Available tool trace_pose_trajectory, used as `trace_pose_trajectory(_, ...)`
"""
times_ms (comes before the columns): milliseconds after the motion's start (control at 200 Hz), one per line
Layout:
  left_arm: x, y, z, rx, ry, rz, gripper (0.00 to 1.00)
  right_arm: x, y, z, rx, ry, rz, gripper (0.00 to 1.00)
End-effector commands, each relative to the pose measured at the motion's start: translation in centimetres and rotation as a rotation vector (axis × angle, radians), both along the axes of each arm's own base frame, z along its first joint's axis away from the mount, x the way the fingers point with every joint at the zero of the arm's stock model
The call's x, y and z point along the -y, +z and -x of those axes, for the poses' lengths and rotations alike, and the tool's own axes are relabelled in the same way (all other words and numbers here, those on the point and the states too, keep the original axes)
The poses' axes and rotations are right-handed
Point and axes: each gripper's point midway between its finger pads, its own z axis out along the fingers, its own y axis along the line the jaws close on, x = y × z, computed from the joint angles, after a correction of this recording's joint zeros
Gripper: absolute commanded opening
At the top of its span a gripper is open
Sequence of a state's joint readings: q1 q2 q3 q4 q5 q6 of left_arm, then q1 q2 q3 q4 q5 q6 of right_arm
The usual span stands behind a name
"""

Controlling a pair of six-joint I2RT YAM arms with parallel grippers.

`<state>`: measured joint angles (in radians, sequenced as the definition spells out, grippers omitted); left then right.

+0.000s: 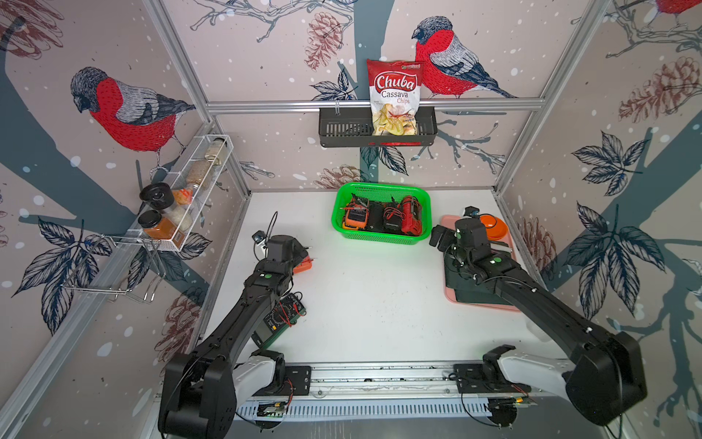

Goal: Put the multimeter into the basket
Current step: Adjust the multimeter at the center of the board.

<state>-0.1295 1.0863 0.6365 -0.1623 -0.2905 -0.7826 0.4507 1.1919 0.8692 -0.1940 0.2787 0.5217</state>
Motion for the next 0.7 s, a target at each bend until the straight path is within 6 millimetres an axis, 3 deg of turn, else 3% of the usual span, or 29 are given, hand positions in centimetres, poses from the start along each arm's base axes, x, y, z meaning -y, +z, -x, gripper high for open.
trace_pose_trajectory(0,-2.3,0.6,-0.1,0.082,0.123,0.083,0.98,-0.6,0.6,-0.3,0.019,0.023,0.004,0.99)
trace_pose_trajectory(170,-5.9,-1.3,0.0,0.055,0.244,0.133,0.98,-1.1,0.3,-0.2,0.01,0.035,0.009,0.99)
trace_pose_trajectory(300,-7.3,-3.0,-1.0,0.009,0.266,0.15,0.98,-1.3,0.3,-0.1,0.009,0.036,0.01,0.99)
trace_pose_trajectory(540,-7.3,-6.1,-3.8,-0.089,0.221,0.166,0.98,-1.3,0.5,0.1,0.009,0.038,0.021,0.98)
trace_pose_trajectory(695,-6.0,-8.0,-5.8,-0.171,0.113,0.18,0.98,-1.2,0.4,0.0,0.008,0.032,0.025,0.98)
